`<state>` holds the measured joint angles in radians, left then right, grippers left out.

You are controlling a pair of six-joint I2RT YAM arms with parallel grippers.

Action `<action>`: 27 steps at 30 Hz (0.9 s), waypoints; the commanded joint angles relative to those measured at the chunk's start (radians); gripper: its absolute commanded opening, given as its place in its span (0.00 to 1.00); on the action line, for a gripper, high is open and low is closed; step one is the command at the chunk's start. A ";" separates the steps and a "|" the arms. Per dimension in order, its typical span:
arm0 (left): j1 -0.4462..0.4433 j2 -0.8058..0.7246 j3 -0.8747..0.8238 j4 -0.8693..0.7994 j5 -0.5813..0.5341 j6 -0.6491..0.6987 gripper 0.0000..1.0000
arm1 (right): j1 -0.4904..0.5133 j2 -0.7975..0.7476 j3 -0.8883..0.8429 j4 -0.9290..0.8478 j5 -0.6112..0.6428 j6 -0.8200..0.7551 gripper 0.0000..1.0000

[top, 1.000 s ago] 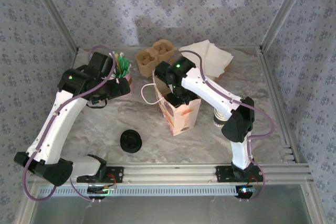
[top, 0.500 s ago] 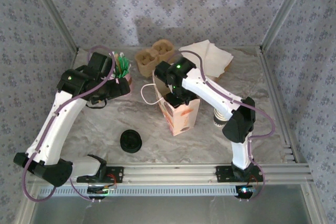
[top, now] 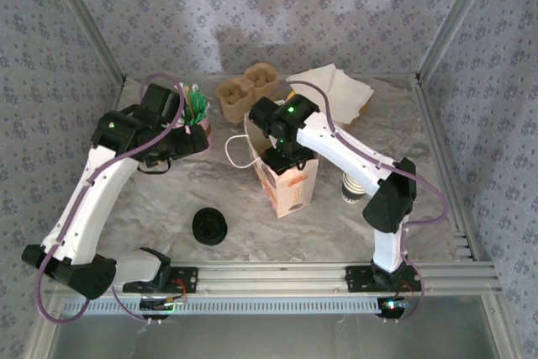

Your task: Pack the takeout coffee

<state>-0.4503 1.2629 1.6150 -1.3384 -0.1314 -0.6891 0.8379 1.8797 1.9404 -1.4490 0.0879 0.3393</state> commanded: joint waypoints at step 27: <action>0.007 -0.020 0.036 -0.019 -0.012 0.008 0.96 | 0.003 -0.030 -0.014 0.002 -0.010 -0.015 0.65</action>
<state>-0.4503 1.2629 1.6272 -1.3388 -0.1318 -0.6888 0.8379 1.8771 1.9324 -1.4345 0.0853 0.3321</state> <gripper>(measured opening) 0.955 0.648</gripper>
